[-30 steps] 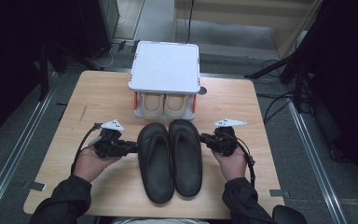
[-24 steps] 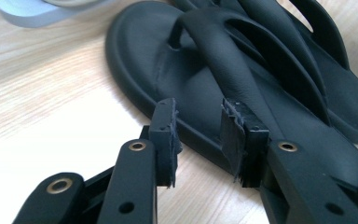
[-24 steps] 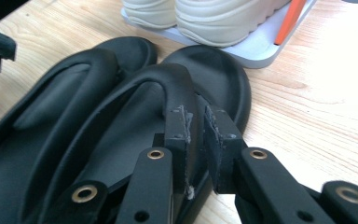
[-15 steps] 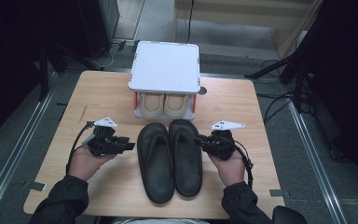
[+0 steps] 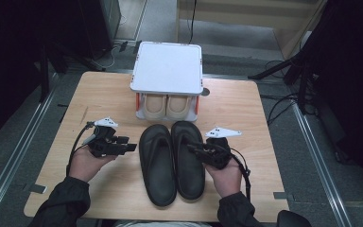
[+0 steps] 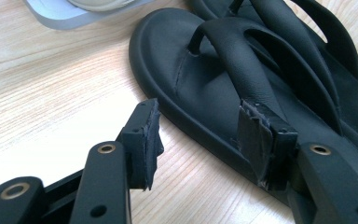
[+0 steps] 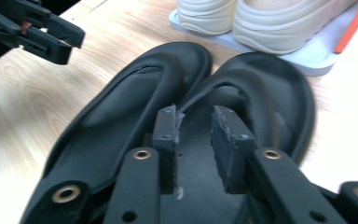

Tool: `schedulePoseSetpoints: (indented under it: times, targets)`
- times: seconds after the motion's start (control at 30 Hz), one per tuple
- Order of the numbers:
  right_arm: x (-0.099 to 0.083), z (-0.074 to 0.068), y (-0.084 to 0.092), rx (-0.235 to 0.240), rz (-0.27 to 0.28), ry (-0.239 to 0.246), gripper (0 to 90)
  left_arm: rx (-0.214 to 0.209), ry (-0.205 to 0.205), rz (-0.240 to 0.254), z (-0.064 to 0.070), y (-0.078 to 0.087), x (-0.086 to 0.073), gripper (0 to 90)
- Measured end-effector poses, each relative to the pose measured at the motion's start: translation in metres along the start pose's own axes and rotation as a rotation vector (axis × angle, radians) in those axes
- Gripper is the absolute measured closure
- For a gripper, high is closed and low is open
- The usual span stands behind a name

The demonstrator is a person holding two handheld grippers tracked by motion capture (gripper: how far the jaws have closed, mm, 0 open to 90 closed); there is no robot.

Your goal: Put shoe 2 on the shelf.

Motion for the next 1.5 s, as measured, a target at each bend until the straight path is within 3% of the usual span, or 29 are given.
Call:
schedulePoseSetpoints:
  times: [0.37,0.6,0.7,1.07,1.17,1.5]
  targets:
    - [-0.011,-0.018,-0.025,-0.013,-0.023,-0.027,59.3,-0.005,-0.003,0.0,0.0,0.001,0.0,49.4]
    - [-0.015,-0.026,-0.044,-0.057,-0.015,-0.05,43.6,0.0,-0.008,0.006,0.0,0.002,0.0,49.6]
    - [-0.018,-0.029,-0.051,-0.081,-0.004,-0.055,41.6,0.0,-0.007,0.007,0.0,0.002,0.0,49.4]
    - [-0.028,-0.039,-0.072,-0.157,-0.002,-0.044,45.1,-0.001,-0.004,0.007,0.0,0.001,0.0,48.8]
    - [-0.029,-0.038,-0.077,-0.153,-0.012,-0.075,48.4,-0.001,-0.005,0.006,0.0,0.001,0.0,48.7]
    - [-0.028,-0.037,-0.077,-0.179,-0.019,-0.054,58.2,0.006,-0.009,0.005,0.0,0.0,0.001,48.6]
Point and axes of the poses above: each handheld gripper's, and its own axes: y roughly backward along the jaws, x roughly out of its top, z roughly to its right, the point moved 6 cm from there along -y, roughly forward along the jaws, and after that the axes turned 2 degrees about -x, right-handed, at the moved point
